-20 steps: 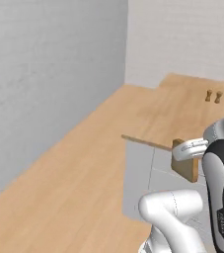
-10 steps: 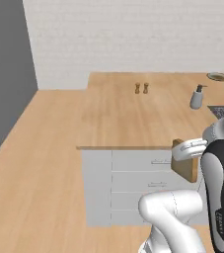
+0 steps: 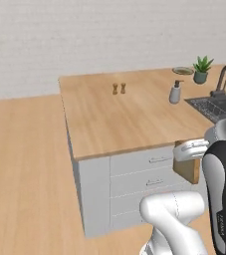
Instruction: Start the toaster. Once the lever pops up, take the bread to the plate on the dining counter.
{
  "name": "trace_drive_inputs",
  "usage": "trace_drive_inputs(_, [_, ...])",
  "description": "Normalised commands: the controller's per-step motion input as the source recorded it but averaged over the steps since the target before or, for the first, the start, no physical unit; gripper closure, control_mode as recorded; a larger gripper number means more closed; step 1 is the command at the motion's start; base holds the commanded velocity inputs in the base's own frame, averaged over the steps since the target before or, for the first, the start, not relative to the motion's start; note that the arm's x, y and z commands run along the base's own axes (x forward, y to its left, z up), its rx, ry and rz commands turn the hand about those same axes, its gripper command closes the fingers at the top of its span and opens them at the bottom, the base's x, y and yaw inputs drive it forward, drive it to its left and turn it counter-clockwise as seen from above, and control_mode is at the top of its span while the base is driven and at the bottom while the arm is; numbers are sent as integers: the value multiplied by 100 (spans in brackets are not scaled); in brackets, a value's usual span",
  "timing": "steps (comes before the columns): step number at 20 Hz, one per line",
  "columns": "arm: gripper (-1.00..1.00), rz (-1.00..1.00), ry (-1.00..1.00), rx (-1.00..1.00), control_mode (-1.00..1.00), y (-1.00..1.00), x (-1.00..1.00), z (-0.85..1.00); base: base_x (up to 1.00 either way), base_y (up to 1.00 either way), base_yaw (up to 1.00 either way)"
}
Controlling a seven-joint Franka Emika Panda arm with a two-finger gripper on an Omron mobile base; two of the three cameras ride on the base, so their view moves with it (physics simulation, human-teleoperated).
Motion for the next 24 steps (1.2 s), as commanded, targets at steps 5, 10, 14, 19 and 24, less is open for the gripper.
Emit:
trace_drive_inputs(5, [100, 0, 0, 0, 100, 0, 0, 0, 0, 100, -14])
trace_drive_inputs(10, [100, 0, 0, 0, 100, 0, 0, 0, 4, 100, -10])
trace_drive_inputs(14, [100, 0, 0, 0, 100, 0, 0, 0, 24, 100, -8])
trace_drive_inputs(19, [100, 0, 0, 0, 100, 0, 0, 0, 63, 100, -14])
trace_drive_inputs(24, [100, 0, 0, 0, 100, 0, 0, 0, 100, 99, -24])
